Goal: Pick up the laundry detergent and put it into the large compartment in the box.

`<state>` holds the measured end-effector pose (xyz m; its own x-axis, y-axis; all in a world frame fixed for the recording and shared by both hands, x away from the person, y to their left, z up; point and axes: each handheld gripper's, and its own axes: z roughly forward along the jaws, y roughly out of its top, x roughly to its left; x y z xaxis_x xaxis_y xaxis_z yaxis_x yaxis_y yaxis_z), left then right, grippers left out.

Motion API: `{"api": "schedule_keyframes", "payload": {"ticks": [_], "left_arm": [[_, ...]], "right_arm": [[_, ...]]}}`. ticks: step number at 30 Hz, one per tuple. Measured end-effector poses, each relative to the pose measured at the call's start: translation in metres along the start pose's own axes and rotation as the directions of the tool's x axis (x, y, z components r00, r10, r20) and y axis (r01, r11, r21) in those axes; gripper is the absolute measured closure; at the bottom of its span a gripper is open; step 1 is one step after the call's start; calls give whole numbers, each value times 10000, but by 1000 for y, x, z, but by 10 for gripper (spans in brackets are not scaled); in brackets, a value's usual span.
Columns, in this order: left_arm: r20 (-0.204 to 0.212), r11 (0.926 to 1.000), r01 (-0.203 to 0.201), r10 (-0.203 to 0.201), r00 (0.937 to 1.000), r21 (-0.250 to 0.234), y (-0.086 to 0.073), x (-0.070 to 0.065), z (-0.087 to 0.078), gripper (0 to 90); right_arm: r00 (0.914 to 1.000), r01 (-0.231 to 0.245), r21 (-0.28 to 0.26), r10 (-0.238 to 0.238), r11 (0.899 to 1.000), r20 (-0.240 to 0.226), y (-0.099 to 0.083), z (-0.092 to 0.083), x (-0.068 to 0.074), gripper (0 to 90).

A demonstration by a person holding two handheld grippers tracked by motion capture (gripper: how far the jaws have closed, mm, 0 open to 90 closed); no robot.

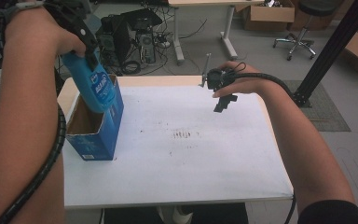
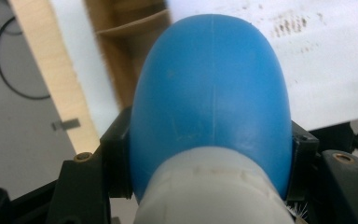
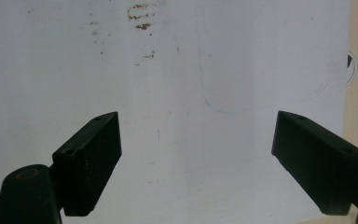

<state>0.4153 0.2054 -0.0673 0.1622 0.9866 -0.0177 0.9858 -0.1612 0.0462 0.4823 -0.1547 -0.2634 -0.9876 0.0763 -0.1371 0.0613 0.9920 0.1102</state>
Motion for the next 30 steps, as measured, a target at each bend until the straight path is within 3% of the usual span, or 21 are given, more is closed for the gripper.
{"api": "schedule_keyframes", "payload": {"ticks": [6,11,14,23,30], "left_arm": [[-227,9939,1061,-1068,9940,-311,-7,20,-6,382],[-557,9810,1897,-1918,9798,-413,-9,29,-5,382],[-687,9751,2191,-2209,9729,-340,-9,31,-2,382],[-761,9738,2265,-2272,9709,-178,-7,35,13,381],[-674,9751,2212,-2198,9732,139,-5,39,45,382]], "right_arm": [[10000,44,-64,-44,10000,-15,1,1,0,157],[10000,81,-54,-81,10000,-37,4,3,0,157],[9999,116,-57,-116,9999,-36,5,4,0,157],[9999,148,-55,-148,9999,-55,6,4,0,157],[9999,148,-81,-149,9999,-70,8,8,0,157]]}}
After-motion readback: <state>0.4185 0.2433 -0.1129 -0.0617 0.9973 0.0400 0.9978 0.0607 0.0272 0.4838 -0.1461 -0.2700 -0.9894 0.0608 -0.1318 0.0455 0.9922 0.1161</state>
